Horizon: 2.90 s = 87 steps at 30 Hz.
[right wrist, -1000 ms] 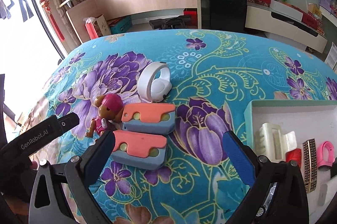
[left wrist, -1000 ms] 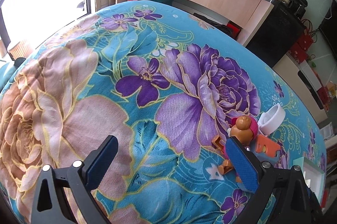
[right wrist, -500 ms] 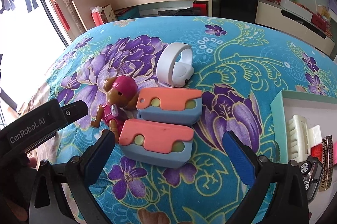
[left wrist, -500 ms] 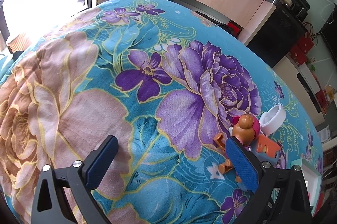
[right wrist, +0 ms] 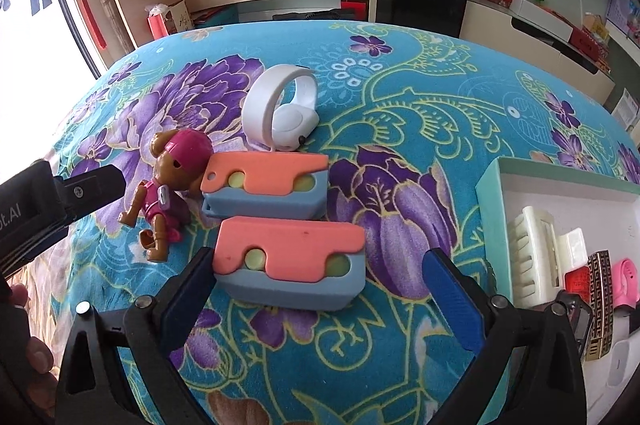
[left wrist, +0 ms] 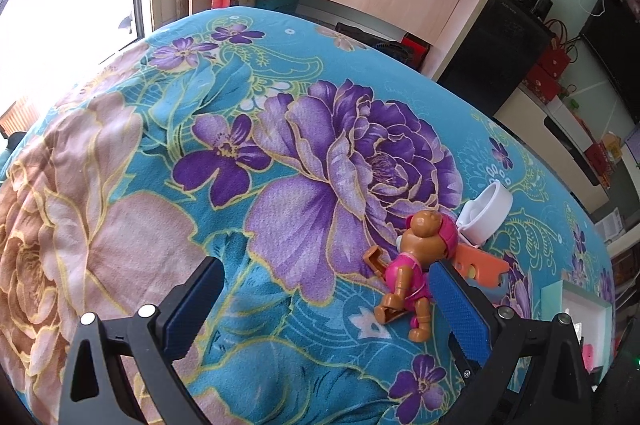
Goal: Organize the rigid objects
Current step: 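Grasp the orange-and-blue block with the right gripper while the left gripper grasps the bear figure, then carry the orange-and-blue block and bear figure over the tray with both grippers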
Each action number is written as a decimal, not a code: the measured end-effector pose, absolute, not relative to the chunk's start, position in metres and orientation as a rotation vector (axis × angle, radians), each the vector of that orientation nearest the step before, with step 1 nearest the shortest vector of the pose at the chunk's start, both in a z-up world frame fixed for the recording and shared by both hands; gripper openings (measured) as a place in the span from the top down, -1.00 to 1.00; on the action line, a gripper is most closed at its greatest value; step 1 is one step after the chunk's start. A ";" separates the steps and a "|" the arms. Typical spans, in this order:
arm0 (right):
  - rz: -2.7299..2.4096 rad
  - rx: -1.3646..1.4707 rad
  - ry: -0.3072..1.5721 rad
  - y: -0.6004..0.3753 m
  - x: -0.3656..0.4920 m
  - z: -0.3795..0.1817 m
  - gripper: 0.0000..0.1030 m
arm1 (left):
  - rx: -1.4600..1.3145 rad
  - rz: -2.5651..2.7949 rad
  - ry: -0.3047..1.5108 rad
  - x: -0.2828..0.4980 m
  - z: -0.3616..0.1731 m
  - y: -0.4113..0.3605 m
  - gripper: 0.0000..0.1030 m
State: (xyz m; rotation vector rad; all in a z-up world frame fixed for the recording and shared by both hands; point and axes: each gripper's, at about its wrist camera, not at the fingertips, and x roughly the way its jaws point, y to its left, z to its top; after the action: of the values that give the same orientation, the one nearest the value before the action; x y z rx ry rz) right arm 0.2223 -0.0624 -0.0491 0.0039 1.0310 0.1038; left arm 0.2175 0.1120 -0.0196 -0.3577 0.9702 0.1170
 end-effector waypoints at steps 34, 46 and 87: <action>0.100 -0.053 1.004 -0.065 0.223 -0.052 -0.78 | -0.191 0.038 0.998 0.234 -0.034 0.073 0.15; 0.109 -0.032 0.992 -0.072 0.219 -0.049 -0.40 | -0.207 0.056 0.957 0.229 -0.027 0.076 0.16; -0.148 0.117 0.836 -0.217 0.181 0.032 -0.39 | -0.083 -0.238 0.667 0.187 0.070 -0.037 0.18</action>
State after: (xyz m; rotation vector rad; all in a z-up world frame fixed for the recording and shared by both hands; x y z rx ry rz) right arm 0.1811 -0.2170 0.0317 0.1171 0.8361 -0.1478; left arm 0.1869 -0.0372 0.0699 -0.0826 0.6666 -0.2384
